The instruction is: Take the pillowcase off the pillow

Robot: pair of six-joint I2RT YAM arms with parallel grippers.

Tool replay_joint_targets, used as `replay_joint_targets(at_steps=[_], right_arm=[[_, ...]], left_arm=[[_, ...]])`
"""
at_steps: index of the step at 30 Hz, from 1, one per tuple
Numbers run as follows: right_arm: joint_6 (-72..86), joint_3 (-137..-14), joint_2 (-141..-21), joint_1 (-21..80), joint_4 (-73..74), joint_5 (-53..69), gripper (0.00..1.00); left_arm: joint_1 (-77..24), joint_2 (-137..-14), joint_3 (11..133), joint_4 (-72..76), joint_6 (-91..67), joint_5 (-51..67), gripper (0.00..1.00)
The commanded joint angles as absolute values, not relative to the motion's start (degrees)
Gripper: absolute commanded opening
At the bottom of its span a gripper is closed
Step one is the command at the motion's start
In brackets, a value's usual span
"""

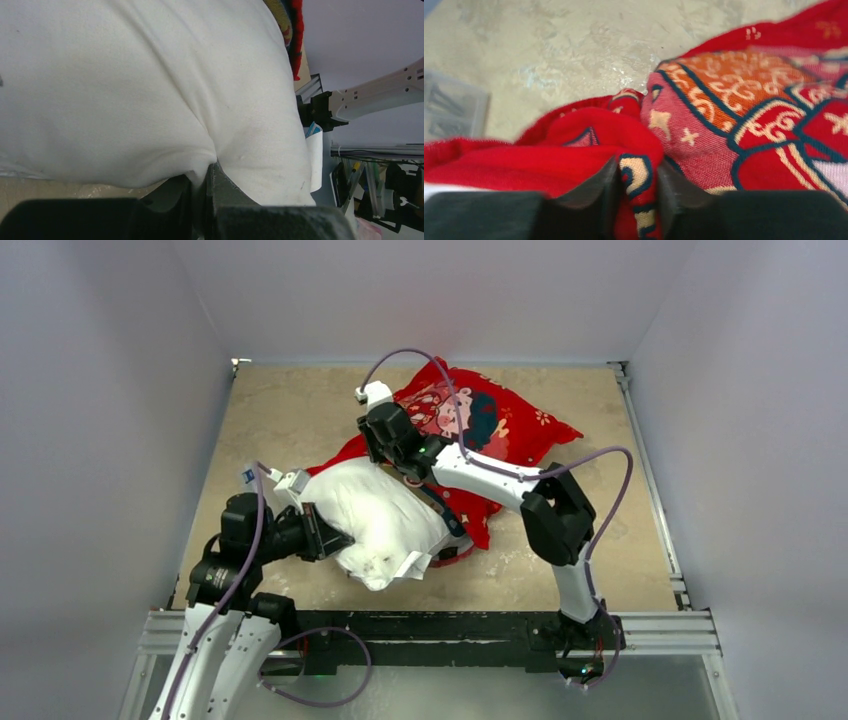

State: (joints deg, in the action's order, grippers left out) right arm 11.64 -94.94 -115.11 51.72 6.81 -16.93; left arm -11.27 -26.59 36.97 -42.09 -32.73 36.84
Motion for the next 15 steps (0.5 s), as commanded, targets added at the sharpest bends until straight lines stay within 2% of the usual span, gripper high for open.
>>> replay_joint_targets(at_steps=[1,2,7,15], right_arm=[[17.15,-95.20,-113.81,46.26,9.01,-25.39,0.07],[19.01,-94.41,-112.90,44.11,9.03,-26.46,0.00],[26.35,-88.94,-105.73,33.90,8.61,-30.95,0.00],[32.09,-78.27,-90.02,17.18,3.51,-31.14,0.00]], left_arm=[[-11.06,-24.77,38.60,-42.24,-30.25,39.63,0.00],[-11.06,-24.32,39.16,-42.89,-30.11,39.34,0.00],[-11.03,-21.19,41.85,-45.66,-30.51,37.22,0.00],[-10.99,-14.46,45.53,-52.91,-31.85,33.92,0.00]])
